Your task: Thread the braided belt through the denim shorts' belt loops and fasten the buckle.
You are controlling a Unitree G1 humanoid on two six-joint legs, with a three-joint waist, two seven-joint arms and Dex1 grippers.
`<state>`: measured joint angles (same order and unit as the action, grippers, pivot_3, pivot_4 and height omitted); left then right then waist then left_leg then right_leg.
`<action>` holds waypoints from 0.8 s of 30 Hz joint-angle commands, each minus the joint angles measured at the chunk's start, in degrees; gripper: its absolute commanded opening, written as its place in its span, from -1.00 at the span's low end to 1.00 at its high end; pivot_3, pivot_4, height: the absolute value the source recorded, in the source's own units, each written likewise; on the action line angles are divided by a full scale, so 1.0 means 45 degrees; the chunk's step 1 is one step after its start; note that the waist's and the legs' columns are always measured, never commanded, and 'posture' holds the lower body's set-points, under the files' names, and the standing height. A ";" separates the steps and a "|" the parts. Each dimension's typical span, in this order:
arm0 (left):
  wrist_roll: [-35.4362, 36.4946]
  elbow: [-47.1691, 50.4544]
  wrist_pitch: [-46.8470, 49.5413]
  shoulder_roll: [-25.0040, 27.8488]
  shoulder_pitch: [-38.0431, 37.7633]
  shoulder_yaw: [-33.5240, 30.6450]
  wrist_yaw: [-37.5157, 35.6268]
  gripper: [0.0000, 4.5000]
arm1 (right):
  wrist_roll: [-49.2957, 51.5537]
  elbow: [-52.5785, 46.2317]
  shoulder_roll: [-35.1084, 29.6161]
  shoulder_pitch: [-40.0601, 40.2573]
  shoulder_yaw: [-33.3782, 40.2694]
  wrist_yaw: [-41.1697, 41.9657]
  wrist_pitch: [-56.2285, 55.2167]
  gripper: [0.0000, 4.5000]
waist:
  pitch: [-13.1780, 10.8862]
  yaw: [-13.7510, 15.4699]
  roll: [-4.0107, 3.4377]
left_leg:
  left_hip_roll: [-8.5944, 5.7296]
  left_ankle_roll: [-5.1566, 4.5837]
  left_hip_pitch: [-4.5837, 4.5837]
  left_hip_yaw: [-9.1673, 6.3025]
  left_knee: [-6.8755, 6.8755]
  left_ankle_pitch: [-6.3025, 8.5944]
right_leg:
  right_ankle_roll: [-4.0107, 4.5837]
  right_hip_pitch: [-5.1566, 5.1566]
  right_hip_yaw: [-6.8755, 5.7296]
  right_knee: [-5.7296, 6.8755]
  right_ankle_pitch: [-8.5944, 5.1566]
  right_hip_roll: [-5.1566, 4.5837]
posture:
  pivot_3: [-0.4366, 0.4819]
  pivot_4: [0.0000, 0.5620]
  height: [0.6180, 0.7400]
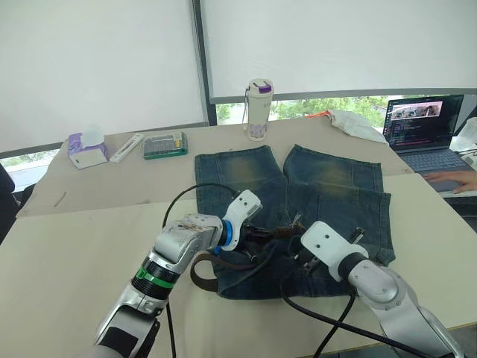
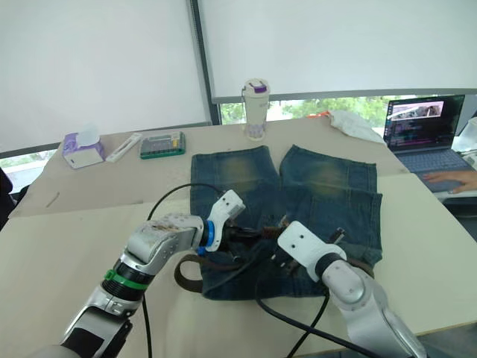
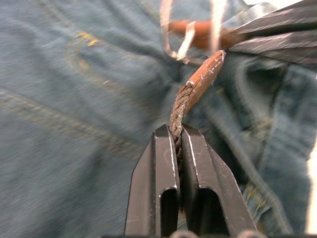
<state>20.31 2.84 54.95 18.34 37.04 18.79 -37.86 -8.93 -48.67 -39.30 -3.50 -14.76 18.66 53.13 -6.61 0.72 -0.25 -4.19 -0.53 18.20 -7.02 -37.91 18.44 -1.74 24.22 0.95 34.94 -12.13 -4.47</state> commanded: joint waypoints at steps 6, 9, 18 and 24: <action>-0.0159 0.0320 -0.1385 0.0079 -0.0414 -0.0504 -0.0218 -1.00 | 0.0366 -0.0778 0.0374 0.0212 0.0743 0.0564 0.0028 -1.00 | 0.0000 0.0003 0.0001 | 0.0000 0.0000 0.0002 -0.0001 0.0001 0.0000 | 0.0000 0.0001 -0.0001 0.0001 0.0000 0.0000 | -0.05 -0.47 1.00; 0.0631 0.1140 -0.1502 0.0304 -0.0789 -0.0738 -0.1179 -1.00 | 0.0558 -0.0786 0.0742 0.0179 0.1013 0.0616 0.0366 -1.00 | 0.0001 -0.0018 -0.0001 | 0.0004 0.0001 0.0002 -0.0001 0.0002 0.0000 | 0.0000 0.0005 0.0000 0.0004 0.0000 0.0002 | -0.05 -0.47 1.00; -0.1083 0.0999 -0.4150 0.1498 -0.1267 0.0840 -0.2496 -1.00 | 0.1328 -0.0792 0.2266 -0.0116 0.1657 0.0504 0.1149 -1.00 | 0.0003 0.0016 -0.0005 | 0.0000 0.0002 -0.0003 -0.0002 0.0006 0.0003 | 0.0001 0.0000 0.0000 -0.0002 0.0000 0.0000 | -0.05 -0.47 1.00; -0.2234 0.0099 -0.5993 0.1132 -0.1039 0.1403 -0.2579 -1.00 | 0.1856 -0.0891 0.2790 -0.0238 0.1947 0.0525 0.1467 -1.00 | 0.0004 -0.0003 -0.0007 | 0.0005 0.0002 -0.0002 0.0000 0.0008 0.0003 | 0.0001 0.0005 0.0003 0.0003 0.0000 0.0005 | -0.05 -0.47 1.00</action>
<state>11.48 3.54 30.76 24.05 31.21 24.46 -49.26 -1.69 -49.66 -27.37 -3.47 -7.35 21.11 59.21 -6.59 0.71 -0.28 -4.18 -0.53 18.19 -7.02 -37.88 18.46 -1.74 24.24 0.96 34.94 -12.13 -4.46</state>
